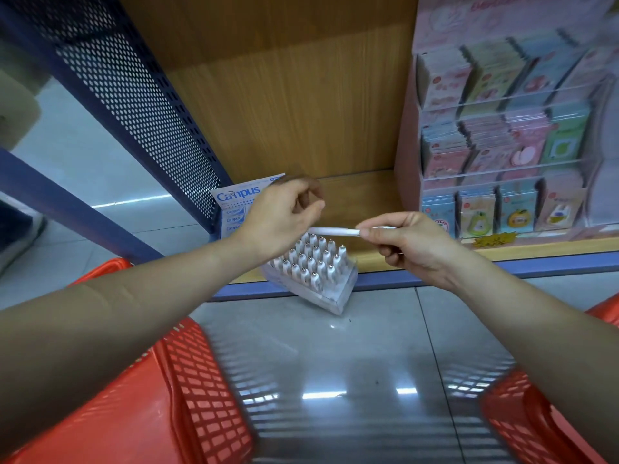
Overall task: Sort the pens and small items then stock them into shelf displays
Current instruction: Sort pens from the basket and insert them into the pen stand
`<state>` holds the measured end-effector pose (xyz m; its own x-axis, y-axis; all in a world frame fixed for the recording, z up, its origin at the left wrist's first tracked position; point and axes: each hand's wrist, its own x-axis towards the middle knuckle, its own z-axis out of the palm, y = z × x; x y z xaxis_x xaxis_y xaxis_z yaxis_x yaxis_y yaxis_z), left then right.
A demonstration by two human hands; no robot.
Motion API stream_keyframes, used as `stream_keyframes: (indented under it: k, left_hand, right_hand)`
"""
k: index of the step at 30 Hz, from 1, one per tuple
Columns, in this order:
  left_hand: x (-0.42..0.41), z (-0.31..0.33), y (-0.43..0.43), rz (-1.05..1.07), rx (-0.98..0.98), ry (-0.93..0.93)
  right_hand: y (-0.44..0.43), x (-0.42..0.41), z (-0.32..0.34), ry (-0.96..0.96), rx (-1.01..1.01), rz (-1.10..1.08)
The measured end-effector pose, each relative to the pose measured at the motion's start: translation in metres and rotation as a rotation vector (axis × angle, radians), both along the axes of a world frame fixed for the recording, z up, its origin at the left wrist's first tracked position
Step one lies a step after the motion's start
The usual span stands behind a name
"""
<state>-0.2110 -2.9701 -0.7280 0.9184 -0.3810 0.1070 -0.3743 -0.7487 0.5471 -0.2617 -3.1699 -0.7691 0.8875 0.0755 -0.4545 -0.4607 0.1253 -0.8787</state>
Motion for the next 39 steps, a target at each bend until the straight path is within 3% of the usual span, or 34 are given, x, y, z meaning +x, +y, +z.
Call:
stream_keyframes:
  k: [2,4,10,13,18,22,25,30,33,39]
  left_hand:
    - [-0.001,0.004,0.000,-0.150,0.156,0.010]
    - [-0.007,0.005,-0.004,-0.195,0.196,0.150]
    - [-0.029,0.005,-0.012,-0.118,-0.131,0.481]
    - [-0.031,0.010,-0.009,-0.099,-0.141,0.446]
    - [-0.023,0.034,-0.007,-0.006,-0.436,0.526]
    - [-0.028,0.039,-0.005,-0.045,-0.388,0.562]
    - [-0.028,0.043,0.001,-0.016,-0.312,0.490]
    - [-0.027,0.049,0.014,0.028,-0.111,0.261]
    - [-0.031,0.039,0.020,0.007,0.040,0.174]
    - [-0.043,0.013,0.022,-0.030,0.107,0.066]
  right_hand:
    - [0.000,-0.001,0.003,-0.019,0.026,0.002]
    - [0.001,-0.001,0.007,-0.037,0.093,-0.017]
    - [-0.001,-0.005,0.015,-0.059,0.375,-0.016]
    - [-0.001,-0.007,0.017,-0.083,0.336,0.099]
    - [0.003,-0.010,0.017,-0.130,0.159,0.309]
    - [0.010,-0.014,0.021,-0.169,0.093,0.418]
    - [0.012,-0.014,0.018,-0.154,0.030,0.341]
    - [-0.001,-0.005,0.002,-0.057,-0.143,0.014]
    - [-0.003,-0.005,-0.010,-0.021,-0.313,0.069]
    - [0.012,-0.007,-0.024,0.080,-0.488,0.256]
